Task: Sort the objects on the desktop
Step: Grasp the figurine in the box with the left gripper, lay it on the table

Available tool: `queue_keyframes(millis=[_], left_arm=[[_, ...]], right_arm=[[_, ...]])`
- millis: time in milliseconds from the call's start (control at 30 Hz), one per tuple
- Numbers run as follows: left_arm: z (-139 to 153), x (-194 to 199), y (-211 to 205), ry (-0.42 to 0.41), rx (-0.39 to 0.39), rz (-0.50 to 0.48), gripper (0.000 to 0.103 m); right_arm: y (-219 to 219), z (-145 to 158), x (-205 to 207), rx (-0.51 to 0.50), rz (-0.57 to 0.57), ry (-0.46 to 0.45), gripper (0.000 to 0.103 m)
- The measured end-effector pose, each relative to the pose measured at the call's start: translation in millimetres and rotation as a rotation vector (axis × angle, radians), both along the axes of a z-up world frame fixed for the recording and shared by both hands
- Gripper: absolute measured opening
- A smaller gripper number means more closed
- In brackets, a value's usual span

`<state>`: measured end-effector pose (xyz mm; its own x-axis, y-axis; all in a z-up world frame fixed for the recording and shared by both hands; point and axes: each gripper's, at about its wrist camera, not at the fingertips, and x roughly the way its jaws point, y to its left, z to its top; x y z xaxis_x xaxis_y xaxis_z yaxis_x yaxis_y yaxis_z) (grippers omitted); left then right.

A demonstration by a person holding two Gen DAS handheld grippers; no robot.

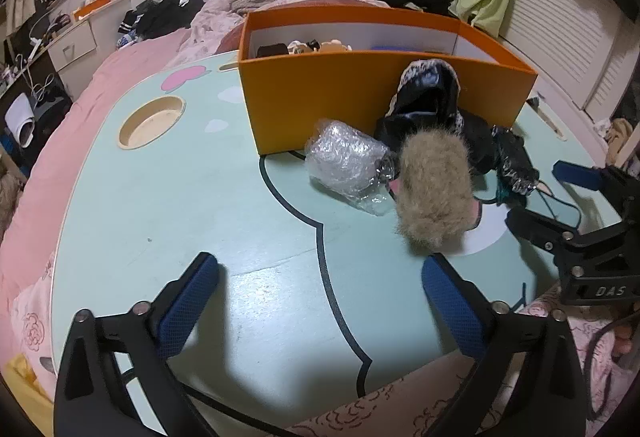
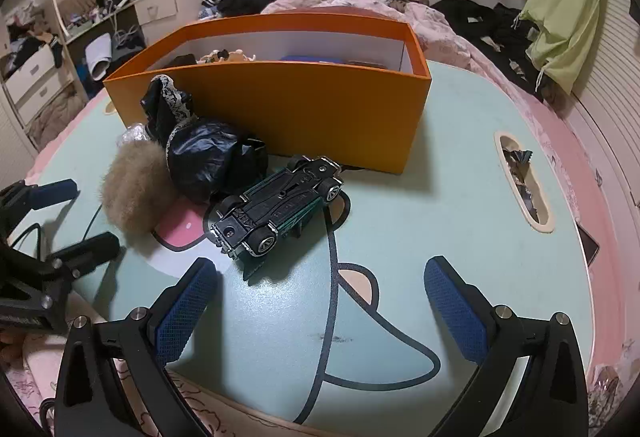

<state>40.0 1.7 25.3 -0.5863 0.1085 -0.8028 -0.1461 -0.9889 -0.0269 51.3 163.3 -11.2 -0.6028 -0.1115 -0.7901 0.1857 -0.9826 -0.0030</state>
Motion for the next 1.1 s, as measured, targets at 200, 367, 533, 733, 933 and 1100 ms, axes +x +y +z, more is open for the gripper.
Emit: queue_keyframes(millis=[200,367,533,733,933,1100], left_arm=[[37,-11,-13,0.04,0.081,-0.008,0.061],[95,-66,-4,0.078,0.123,-0.042,0.048],[84,-153,44,-0.041,-0.08,-0.108,0.049],[39,-203,77,-0.135,-0.36,-0.222,0.049],[12,-226,73,-0.261,-0.391,-0.243,0.073],[9,-231,68,-0.282,-0.292,-0.22,0.056]], right_arm=[[0,-1,0,0.0,0.0,0.0,0.103],[0,-1,0,0.0,0.0,0.001,0.103],[1,-1,1,0.0,0.001,0.001,0.103],[-1,3,-4,-0.003,0.001,0.004,0.103],[0,3,-4,-0.003,0.001,0.004,0.103],[-1,2,-4,-0.003,0.001,0.004,0.103]])
